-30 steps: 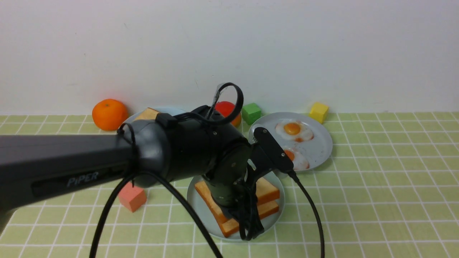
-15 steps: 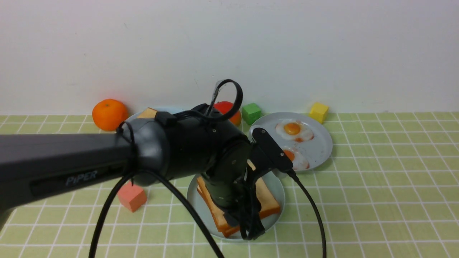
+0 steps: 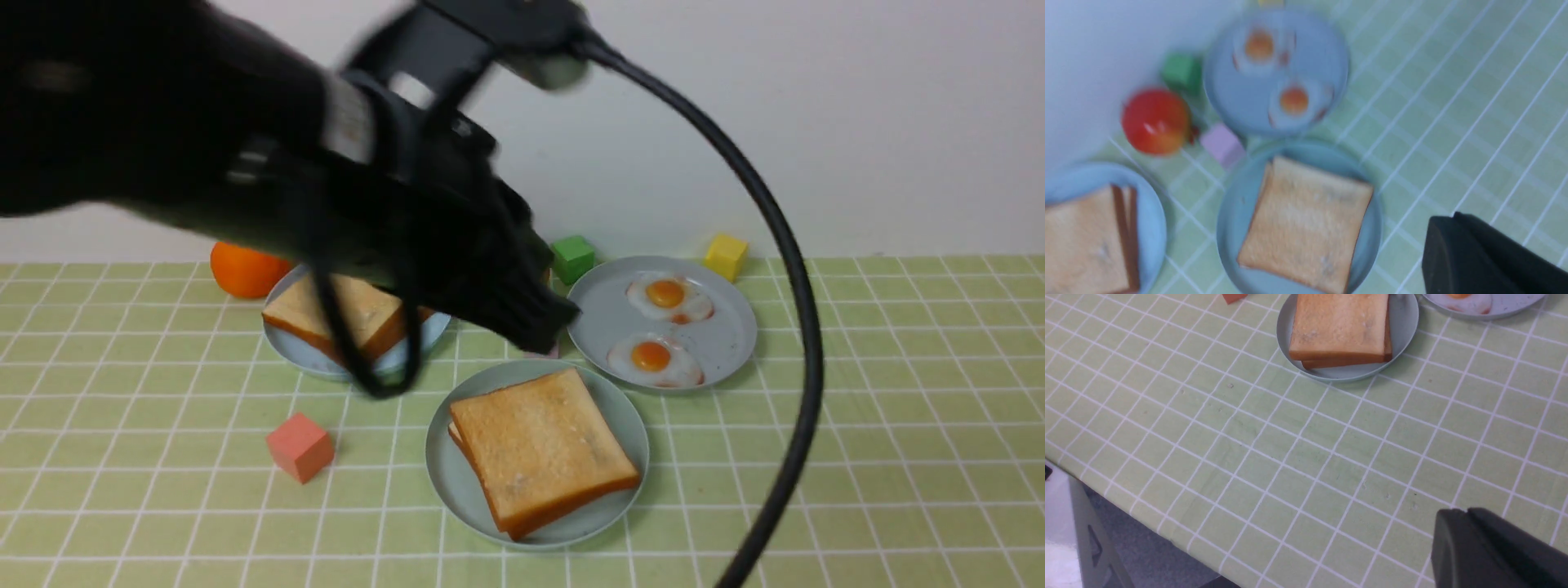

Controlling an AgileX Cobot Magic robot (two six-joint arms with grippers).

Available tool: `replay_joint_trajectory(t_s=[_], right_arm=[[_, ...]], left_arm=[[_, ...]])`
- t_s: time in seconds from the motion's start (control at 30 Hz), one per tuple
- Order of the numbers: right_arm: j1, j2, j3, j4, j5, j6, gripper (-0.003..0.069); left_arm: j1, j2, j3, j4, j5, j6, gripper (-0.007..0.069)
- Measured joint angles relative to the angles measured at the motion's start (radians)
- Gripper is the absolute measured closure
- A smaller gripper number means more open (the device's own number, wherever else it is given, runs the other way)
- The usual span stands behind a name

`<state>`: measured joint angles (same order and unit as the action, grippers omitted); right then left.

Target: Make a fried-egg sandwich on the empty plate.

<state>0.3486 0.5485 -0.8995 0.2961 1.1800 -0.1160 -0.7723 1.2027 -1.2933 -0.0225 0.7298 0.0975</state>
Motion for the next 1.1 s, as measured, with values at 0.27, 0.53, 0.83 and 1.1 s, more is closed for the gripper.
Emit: replay_joint_trajectory(t_s=[0.27,0.53,0.83,1.1], right_arm=[[0.000,-0.075,0.000,-0.086,-0.002,0.090,0.0652],[0.000,-0.192,0.000,-0.152,0.025,0.193,0.0660],[0.000,-0.325,0.019,-0.241,0.015,0.313,0.0659],[0.000,-0.347,0.307,-0.316,-0.517,0.447,0.0652]], left_arm=[[0.000,-0.532,0.513,-0.080,-0.344,-0.001,0.0638],[0.000,-0.813,0.957,-0.161,-0.685,-0.002,0.0638],[0.000,-0.834,1.049,-0.176,-0.730,-0.004,0.0638],[0.000,-0.834,1.050,-0.176,-0.654,-0.004,0.0638]])
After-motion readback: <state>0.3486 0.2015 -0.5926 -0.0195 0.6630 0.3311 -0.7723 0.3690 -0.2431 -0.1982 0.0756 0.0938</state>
